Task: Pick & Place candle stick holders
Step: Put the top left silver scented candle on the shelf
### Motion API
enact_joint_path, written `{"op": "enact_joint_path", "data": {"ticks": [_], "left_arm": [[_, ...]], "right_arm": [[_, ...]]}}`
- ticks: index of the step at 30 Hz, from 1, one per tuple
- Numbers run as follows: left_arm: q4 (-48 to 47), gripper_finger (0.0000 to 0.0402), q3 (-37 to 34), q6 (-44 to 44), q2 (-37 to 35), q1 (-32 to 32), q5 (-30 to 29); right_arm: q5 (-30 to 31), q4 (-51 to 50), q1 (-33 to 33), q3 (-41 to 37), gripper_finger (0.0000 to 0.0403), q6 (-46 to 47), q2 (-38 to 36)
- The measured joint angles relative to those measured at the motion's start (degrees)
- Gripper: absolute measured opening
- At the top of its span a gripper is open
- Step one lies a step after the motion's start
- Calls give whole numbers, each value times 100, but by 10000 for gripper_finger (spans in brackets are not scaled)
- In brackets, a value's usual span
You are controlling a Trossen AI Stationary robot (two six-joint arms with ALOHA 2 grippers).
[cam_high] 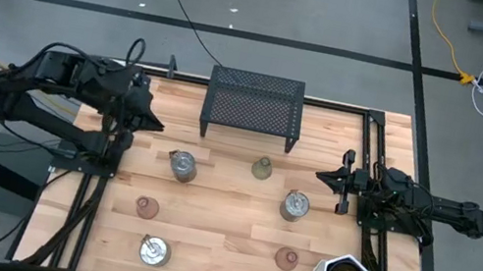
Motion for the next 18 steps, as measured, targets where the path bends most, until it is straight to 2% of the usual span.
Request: {"op": "enact_joint_path", "data": {"ticks": [8,18], "left_arm": [[-9,30,-677,-276,-39,-3,32],[115,30,-1417,-514,-64,-7,510]], "right_arm": [[0,0,0,-1,20,-1,1],[0,0,-2,-1,20,-1,1]]}}
